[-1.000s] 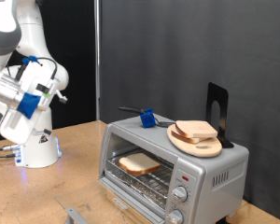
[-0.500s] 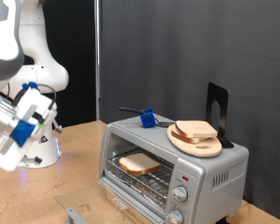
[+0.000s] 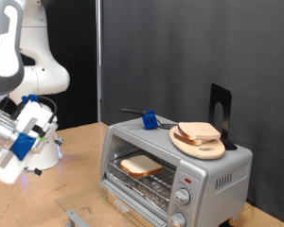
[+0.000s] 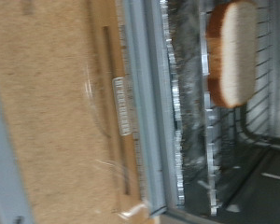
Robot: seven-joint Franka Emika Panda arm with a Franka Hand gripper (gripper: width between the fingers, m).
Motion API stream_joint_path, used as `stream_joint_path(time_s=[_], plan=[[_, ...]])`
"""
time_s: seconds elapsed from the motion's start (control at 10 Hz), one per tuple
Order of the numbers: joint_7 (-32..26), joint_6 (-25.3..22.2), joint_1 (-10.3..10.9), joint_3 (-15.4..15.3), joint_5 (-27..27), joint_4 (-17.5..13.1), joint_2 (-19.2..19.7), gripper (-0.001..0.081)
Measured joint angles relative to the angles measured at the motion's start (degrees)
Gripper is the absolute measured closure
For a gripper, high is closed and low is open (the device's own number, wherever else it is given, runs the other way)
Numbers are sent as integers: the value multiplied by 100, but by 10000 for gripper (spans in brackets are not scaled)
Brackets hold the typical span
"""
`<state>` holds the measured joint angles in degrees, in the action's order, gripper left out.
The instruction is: Make a piece of toast with the oven
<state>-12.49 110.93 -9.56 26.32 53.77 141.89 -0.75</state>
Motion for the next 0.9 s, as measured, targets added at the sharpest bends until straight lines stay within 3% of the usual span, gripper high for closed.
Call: stream_joint_path(time_s=[0.3,0.9], plan=[[-450,723,19,-88,470,154,344,-2],[-1353,1266,37,-536,1392,72,1425,-2]])
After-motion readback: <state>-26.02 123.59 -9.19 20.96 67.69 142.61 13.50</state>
